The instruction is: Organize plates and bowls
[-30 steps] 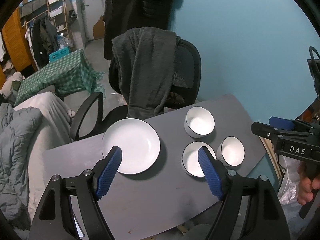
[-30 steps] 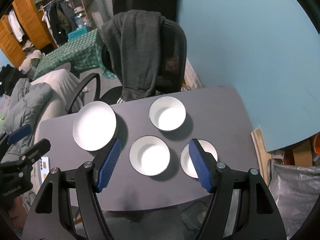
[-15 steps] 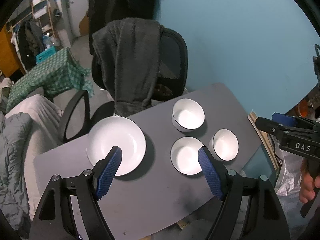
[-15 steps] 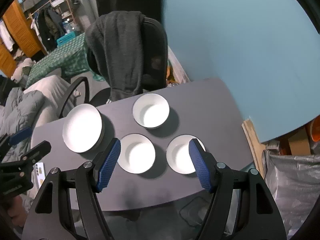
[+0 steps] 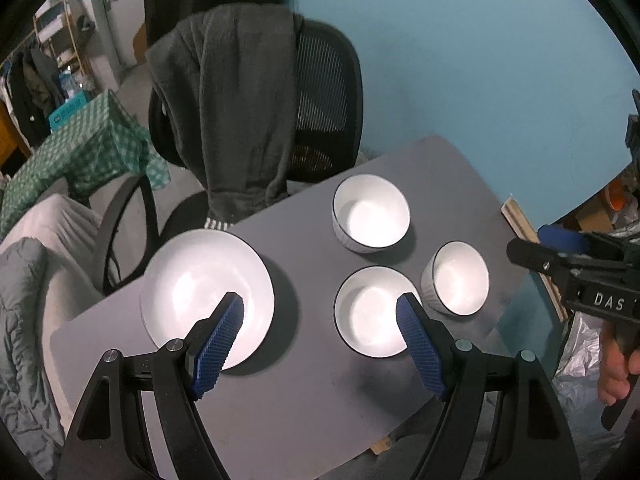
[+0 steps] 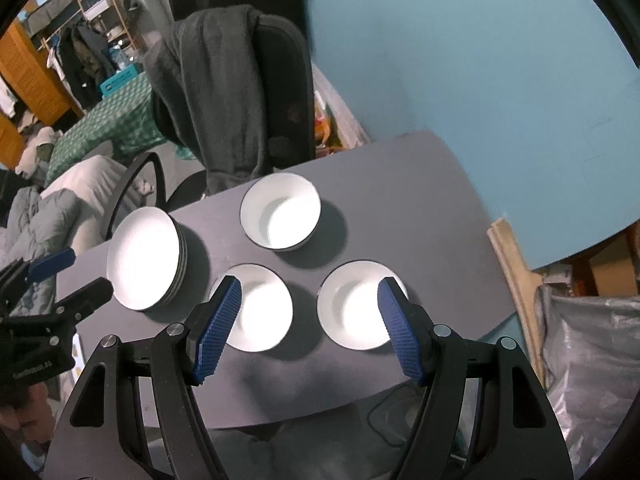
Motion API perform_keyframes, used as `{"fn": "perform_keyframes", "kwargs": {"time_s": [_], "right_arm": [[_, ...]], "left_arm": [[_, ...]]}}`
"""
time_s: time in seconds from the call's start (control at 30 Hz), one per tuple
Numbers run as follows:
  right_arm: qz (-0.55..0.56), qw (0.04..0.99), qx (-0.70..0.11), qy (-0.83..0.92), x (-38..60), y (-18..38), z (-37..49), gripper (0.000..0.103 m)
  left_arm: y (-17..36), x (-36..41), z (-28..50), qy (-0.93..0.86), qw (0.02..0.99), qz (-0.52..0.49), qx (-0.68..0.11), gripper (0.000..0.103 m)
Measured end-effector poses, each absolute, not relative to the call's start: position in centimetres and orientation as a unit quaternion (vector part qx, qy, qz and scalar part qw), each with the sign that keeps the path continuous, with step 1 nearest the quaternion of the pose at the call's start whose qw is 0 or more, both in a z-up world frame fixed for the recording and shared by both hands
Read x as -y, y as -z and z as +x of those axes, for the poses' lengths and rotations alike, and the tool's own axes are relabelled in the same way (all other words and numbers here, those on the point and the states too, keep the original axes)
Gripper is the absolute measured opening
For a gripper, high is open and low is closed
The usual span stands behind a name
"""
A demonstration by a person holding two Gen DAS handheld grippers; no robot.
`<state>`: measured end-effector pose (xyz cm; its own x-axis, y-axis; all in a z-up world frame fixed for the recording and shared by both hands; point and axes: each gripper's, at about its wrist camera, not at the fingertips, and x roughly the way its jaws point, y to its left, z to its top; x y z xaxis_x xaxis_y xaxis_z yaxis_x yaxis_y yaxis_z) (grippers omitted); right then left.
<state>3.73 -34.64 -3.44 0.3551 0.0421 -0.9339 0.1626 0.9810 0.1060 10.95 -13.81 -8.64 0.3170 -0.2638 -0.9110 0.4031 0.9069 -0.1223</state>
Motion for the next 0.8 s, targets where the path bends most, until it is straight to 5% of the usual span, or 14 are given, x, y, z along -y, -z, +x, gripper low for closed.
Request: {"fn": "perform_keyframes", "kwargs": {"time_s": [0.8], "right_arm": [[-0.023,0.772,-0.625,-0.114,31.7,15.3,9.1,0.069]], "left_arm": [[20.7,15.1,12.1,0.166,0.741,0.019,-0.65,0.08]]}}
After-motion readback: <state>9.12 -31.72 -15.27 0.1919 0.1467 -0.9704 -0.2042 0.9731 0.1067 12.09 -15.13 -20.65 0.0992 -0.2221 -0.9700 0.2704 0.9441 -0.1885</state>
